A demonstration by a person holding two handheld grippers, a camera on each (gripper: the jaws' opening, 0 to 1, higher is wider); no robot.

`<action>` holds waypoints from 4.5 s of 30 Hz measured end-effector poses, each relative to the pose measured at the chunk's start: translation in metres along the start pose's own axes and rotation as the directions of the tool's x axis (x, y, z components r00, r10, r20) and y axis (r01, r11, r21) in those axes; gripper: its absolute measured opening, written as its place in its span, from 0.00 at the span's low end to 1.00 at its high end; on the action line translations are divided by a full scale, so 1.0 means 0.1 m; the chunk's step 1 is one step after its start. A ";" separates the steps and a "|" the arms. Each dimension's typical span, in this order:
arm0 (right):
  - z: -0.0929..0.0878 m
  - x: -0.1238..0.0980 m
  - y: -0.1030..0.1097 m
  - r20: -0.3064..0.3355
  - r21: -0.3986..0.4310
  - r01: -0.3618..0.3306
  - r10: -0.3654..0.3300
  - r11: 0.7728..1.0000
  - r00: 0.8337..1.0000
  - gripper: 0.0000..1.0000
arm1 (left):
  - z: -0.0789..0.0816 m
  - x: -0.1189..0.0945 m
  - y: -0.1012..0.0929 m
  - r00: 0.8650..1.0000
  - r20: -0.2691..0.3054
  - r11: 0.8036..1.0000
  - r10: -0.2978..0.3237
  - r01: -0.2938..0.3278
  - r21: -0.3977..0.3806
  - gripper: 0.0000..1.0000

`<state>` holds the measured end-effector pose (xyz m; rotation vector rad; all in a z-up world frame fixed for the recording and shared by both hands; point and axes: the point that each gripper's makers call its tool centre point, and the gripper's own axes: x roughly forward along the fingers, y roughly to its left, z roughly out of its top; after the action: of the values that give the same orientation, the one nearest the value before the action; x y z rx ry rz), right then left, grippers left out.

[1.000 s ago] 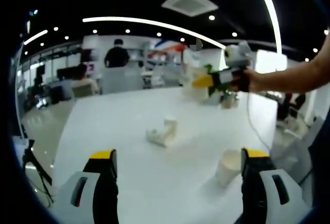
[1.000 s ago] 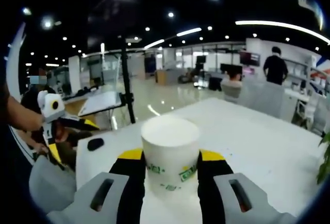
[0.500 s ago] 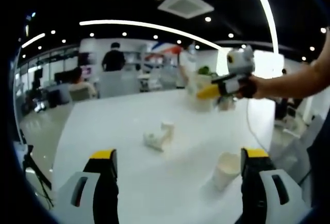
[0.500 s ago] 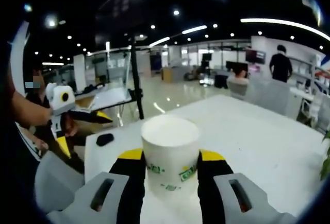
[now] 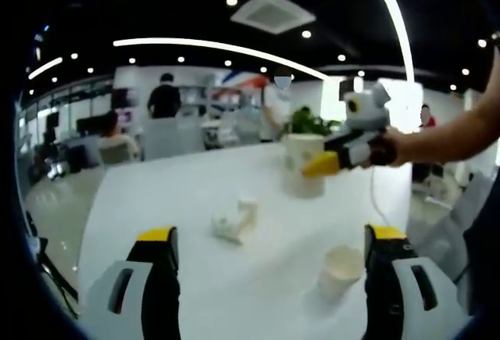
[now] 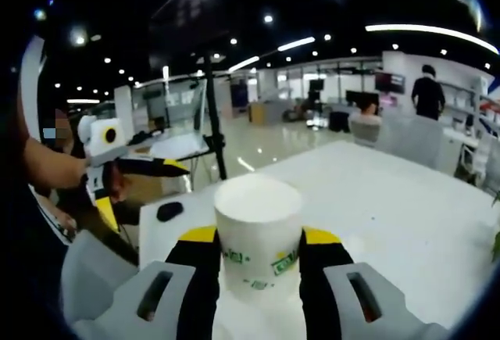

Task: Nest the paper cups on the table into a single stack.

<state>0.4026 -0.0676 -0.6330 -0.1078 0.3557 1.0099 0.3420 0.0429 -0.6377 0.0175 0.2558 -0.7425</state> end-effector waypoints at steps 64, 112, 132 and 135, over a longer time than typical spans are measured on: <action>-0.11 -0.07 0.79 -0.011 -0.032 -0.165 0.165 0.986 0.986 0.36 | 0.55 0.55 -0.78 0.957 0.024 0.955 -0.288 0.285 0.081 0.47; 0.03 -0.19 0.90 0.001 -0.129 -0.199 0.201 0.971 0.980 0.38 | 0.64 0.45 -0.93 0.936 0.046 0.935 -0.349 0.345 0.087 0.36; 0.23 -0.66 0.42 0.137 -0.096 -0.060 0.073 0.994 0.988 0.79 | 0.90 0.31 -0.86 0.897 0.147 0.909 -0.417 0.415 0.044 0.36; 0.27 -0.73 0.37 0.174 -0.102 -0.034 0.051 0.994 0.983 0.91 | 0.95 0.30 -0.85 0.891 0.162 0.905 -0.425 0.424 0.044 0.36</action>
<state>0.3429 -0.0996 -0.5798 -0.0996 0.1469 1.0711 0.3279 -0.0498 -0.5468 -0.0976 0.0938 -1.1769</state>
